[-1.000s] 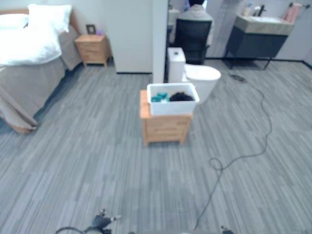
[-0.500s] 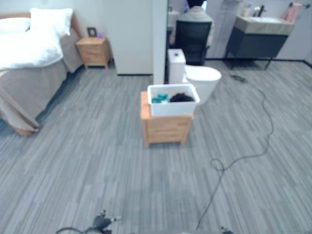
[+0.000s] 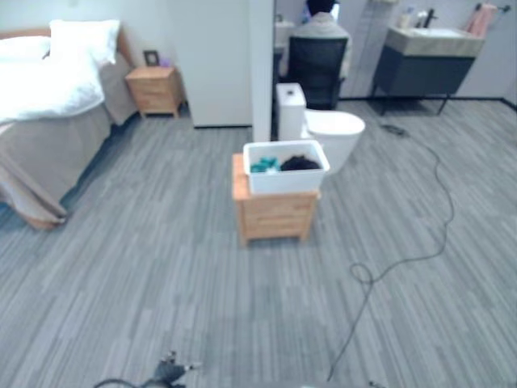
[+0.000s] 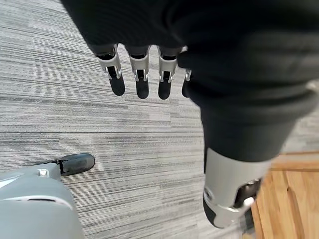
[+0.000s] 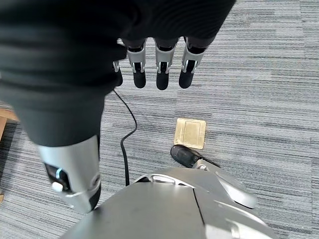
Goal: Grab the laundry basket,head to the washer,open it,put in the laundry and shut it.
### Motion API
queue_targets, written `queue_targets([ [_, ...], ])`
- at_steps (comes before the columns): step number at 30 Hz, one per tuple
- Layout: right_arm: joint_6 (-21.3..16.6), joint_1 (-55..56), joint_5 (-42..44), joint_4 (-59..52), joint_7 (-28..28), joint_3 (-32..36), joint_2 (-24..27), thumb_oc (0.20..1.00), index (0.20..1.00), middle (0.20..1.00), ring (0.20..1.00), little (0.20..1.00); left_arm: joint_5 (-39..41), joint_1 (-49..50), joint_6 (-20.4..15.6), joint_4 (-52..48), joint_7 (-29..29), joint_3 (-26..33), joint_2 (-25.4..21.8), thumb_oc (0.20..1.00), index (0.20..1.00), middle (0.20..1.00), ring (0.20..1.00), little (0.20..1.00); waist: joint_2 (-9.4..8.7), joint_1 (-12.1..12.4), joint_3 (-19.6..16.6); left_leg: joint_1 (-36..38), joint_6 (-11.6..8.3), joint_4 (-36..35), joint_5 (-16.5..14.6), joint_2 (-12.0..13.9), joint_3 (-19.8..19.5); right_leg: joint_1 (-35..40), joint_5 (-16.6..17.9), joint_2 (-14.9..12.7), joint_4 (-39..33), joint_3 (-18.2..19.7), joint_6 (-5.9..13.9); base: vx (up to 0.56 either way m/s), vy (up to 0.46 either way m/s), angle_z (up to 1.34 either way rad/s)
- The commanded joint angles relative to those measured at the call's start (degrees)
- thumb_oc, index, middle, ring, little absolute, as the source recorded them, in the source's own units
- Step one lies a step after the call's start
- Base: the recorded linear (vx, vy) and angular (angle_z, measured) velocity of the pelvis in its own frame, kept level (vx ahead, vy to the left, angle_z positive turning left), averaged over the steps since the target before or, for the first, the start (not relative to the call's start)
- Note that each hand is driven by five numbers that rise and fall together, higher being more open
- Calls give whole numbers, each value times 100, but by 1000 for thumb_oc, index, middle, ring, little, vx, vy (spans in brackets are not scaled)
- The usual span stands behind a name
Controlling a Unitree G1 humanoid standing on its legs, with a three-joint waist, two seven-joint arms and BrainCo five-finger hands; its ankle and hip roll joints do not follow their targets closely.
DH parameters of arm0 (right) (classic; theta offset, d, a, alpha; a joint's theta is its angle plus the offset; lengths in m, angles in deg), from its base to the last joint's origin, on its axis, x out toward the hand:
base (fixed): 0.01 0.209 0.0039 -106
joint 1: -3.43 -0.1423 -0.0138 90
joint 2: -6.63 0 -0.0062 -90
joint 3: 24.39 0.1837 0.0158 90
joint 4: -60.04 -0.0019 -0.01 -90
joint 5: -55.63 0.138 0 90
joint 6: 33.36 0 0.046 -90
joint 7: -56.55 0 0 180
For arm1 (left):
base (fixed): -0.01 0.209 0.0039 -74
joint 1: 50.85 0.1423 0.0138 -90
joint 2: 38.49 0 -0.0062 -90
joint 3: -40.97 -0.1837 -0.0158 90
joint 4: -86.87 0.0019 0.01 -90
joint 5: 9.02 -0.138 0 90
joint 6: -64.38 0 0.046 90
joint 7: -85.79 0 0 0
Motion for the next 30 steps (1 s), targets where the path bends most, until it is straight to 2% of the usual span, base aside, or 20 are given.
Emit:
queue_targets([
  [1,-30,-294,19,424,51,91,104,1000,1000,1000,1000,1000,-81,-459,-261,285,-14,-3,-28,1000,1000,1000,1000,1000,-86,40,177,54,72,70,-321,155,-65,14,-100,-52,33,82,234,13,-34,0],
  [6,13,-318,-2,577,-5,62,118,1000,1000,1000,1000,1000,-73,-497,-247,241,-35,-33,-39,1000,1000,1000,1000,1000,-99,60,215,40,12,70,-244,295,-147,52,-202,116,33,93,119,15,-77,0],
  [9,26,-380,-12,652,-52,4,108,1000,1000,1000,1000,1000,-40,-479,-226,192,-41,-11,-72,1000,1000,1000,1000,1000,-131,117,264,-12,-57,173,-194,484,-255,62,-334,316,82,159,-41,24,-138,2],
  [11,47,-451,-57,730,-132,-102,91,1000,1000,1000,1000,1000,-2,-485,-219,120,-66,-6,-115,1000,1000,1000,1000,1000,-225,227,402,-359,-78,831,-226,599,-368,61,-441,417,181,147,-166,-28,-200,-1],
  [12,37,-475,-127,733,-136,-188,94,1000,1000,1000,1000,1000,-15,-529,-213,63,-73,-33,-137,1000,1000,1000,1000,1000,-269,278,545,-806,-89,1433,-54,621,-510,67,-482,467,213,88,-248,-113,-274,12],
  [13,59,-485,-326,704,-166,-376,109,1000,1000,1000,1000,1000,-28,-602,-209,-33,-64,-84,-165,1000,1000,1000,1000,1000,-319,327,734,-1482,-68,2267,299,628,-681,80,-520,514,254,-16,-378,-112,-266,39],
  [14,79,-474,-490,676,-193,-519,126,1000,1000,1000,1000,1000,-23,-634,-212,-174,-79,-121,-185,1000,1000,1000,1000,1000,-336,373,849,-1822,-15,2713,525,627,-647,138,-578,581,252,-108,-452,-33,-259,144],
  [15,90,-473,-603,667,-196,-628,138,1000,1000,1000,1000,1000,-28,-634,-224,-268,-86,-129,-192,1000,1000,1000,1000,1000,-357,390,891,-2037,35,2975,584,656,-502,194,-624,630,203,-216,-490,176,-234,147],
  [16,139,-625,-720,674,-233,-800,205,1000,1000,1000,1000,1000,-34,-608,-238,-294,-113,-163,-184,1000,1000,1000,1000,1000,-380,520,951,-2402,-1,3123,308,528,-297,393,-792,678,70,-274,-508,263,-169,121],
  [18,133,-825,-726,695,-236,-852,302,1000,1000,1000,1000,1000,-92,-513,-230,-273,-162,-193,-191,1000,1000,1000,1000,1000,-406,712,901,-2747,116,2645,60,60,-354,439,-880,670,36,-233,-455,306,-48,31],
  [21,61,-974,-674,620,-191,-859,332,1000,1000,1000,1000,1000,-155,-368,-214,-32,-170,-106,-154,1000,1000,1000,1000,1000,-369,1039,802,-2886,167,1227,458,-246,-488,588,-1062,740,33,-133,-359,368,70,-23],
  [23,27,-1030,-656,533,-140,-870,305,1000,1000,1000,1000,1000,-141,-332,-186,243,-116,15,-140,1000,1000,1000,1000,1000,-411,1150,764,-3050,74,851,499,-300,-700,840,-1299,766,34,43,-306,486,32,5],
  [24,29,-1035,-655,502,-137,-874,282,1000,1000,1000,1000,1000,-134,-335,-189,316,-113,59,-142,1000,1000,1000,1000,1000,-389,1189,743,-3142,110,950,639,-253,-654,868,-1321,760,84,95,-289,511,58,-39],
  [26,32,-983,-648,435,-158,-853,202,1000,1000,1000,1000,1000,-173,-279,-140,591,-135,214,-197,1000,1000,1000,1000,1000,-466,1269,605,-3104,178,1181,829,-268,-668,1072,-1442,684,204,230,-241,520,100,-55],
  [28,49,-917,-664,445,-188,-822,149,1000,1000,1000,1000,1000,-160,-237,-113,616,-134,318,-270,1000,1000,1000,1000,1000,-552,1313,571,-3107,338,1502,714,-404,-690,1012,-1512,488,818,317,-228,509,153,-68],
  [29,39,-936,-630,469,-196,-752,147,1000,1000,1000,1000,1000,-165,-240,-109,623,-126,359,-302,1000,1000,1000,1000,1000,-602,1352,520,-3009,472,1669,487,-519,-667,908,-1365,348,1238,345,-82,525,208,-80],
  [30,39,-944,-617,487,-203,-686,149,1000,1000,1000,1000,1000,-147,-256,-108,588,-120,384,-321,1000,1000,1000,1000,1000,-640,1343,525,-2866,604,1746,301,-670,-595,737,-877,193,1786,360,120,511,248,-105],
])
